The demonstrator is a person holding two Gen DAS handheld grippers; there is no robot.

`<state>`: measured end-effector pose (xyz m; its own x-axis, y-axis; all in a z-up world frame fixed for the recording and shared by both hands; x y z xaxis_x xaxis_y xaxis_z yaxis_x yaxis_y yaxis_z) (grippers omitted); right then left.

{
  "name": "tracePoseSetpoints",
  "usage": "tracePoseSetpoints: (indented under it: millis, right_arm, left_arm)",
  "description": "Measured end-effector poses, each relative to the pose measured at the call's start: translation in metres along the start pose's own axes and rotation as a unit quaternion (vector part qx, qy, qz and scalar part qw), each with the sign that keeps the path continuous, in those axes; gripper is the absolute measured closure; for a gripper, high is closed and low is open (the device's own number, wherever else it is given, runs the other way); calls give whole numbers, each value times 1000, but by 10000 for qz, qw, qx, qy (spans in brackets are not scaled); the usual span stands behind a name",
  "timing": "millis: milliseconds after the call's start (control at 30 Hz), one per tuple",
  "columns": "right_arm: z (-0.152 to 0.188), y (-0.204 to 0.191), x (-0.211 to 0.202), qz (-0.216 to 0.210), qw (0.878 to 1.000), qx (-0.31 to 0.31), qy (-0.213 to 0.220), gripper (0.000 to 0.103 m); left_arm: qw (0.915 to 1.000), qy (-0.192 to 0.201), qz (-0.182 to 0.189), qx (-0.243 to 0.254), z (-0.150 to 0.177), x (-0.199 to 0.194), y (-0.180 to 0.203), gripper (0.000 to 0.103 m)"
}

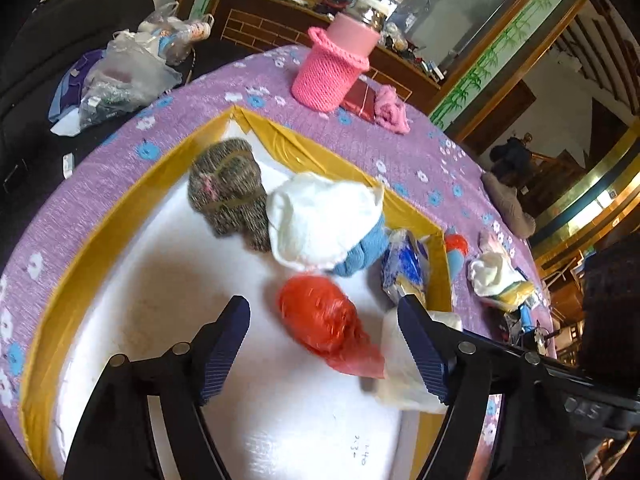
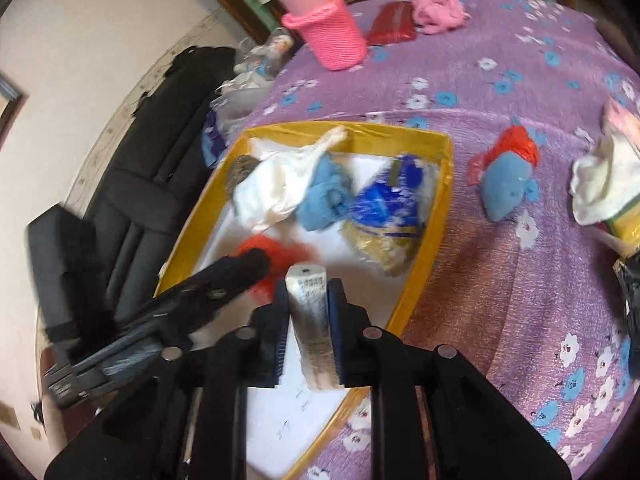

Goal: Organize soft objects
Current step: 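Lower red bag into tray with left tool while right tool drops paper strip there, then open both tools and move them back toward the tissue packs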

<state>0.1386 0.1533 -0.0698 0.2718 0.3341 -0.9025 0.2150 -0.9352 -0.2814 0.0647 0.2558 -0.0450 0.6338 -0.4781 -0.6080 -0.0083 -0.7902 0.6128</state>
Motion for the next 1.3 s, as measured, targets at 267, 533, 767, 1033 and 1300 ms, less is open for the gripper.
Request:
tracePoseSetpoints:
  millis: [267,533,767,1033,1300]
  right_arm:
    - [-13,21,-43,466,9957,-55,802,72]
    - [8,46,-88,810,9880,-299,1281,63]
    - [28,80,-130,996,9805,-272,1675,63]
    - [38,126,-149,974,9803,226,1703,63]
    - [39,186,-170,1295,9676,679,2057,64]
  left_arm:
    - [9975,35,-708,-52,8,-9,-28,23]
    - [9973,-12,-727,-121,28,-20,-20,23]
    - [9971,273,-670,246,-4,-32,18,34]
    - [9959,-470,-673,-385,-24,35,2,45]
    - [9967,411,-633,282,-45,-15,53,22]
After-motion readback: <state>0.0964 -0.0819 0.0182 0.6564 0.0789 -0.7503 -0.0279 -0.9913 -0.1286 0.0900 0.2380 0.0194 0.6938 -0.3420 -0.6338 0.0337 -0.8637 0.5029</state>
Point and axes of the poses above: each gripper's, at about its wrist camera, not at the fingertips, and x roughly the way its jaws point, y to its right, z to its underside, the point moved 10 cm from there along x, roughly the way its jaws point, and after that the axes turned 13 degrees about z, right-handed, at the moved point
